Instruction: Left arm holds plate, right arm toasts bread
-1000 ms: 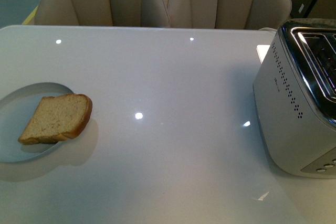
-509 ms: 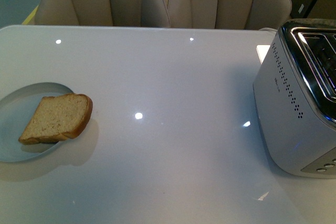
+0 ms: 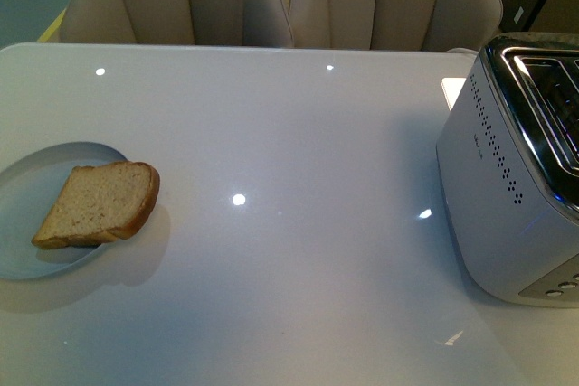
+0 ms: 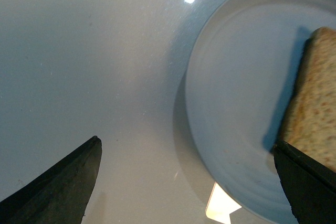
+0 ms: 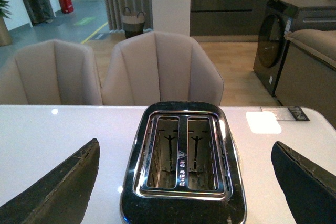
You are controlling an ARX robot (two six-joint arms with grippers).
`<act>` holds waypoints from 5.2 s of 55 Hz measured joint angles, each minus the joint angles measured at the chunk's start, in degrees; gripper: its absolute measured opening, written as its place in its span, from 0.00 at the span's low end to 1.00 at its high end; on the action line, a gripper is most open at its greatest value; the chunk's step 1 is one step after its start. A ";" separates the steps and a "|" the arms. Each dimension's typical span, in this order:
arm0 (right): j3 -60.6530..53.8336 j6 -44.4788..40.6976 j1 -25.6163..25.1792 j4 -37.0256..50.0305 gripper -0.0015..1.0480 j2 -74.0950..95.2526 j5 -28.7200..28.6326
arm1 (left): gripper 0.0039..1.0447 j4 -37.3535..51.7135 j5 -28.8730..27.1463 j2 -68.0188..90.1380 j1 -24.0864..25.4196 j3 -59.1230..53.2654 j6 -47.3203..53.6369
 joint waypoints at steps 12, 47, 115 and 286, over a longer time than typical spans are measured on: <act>0.00 0.02 0.00 0.00 0.91 0.00 0.00 | 0.94 3.85 -0.09 5.92 -0.96 1.90 0.04; 0.00 0.00 0.00 0.00 0.91 0.00 0.00 | 0.94 5.51 -3.76 13.05 -4.74 5.92 1.05; 0.00 0.00 0.00 0.00 0.91 0.00 0.00 | 0.03 -1.81 4.79 8.63 1.51 4.96 -21.59; 0.00 0.02 0.00 0.00 0.91 0.00 0.00 | 0.03 -34.71 -8.22 -38.38 -52.59 10.62 -66.31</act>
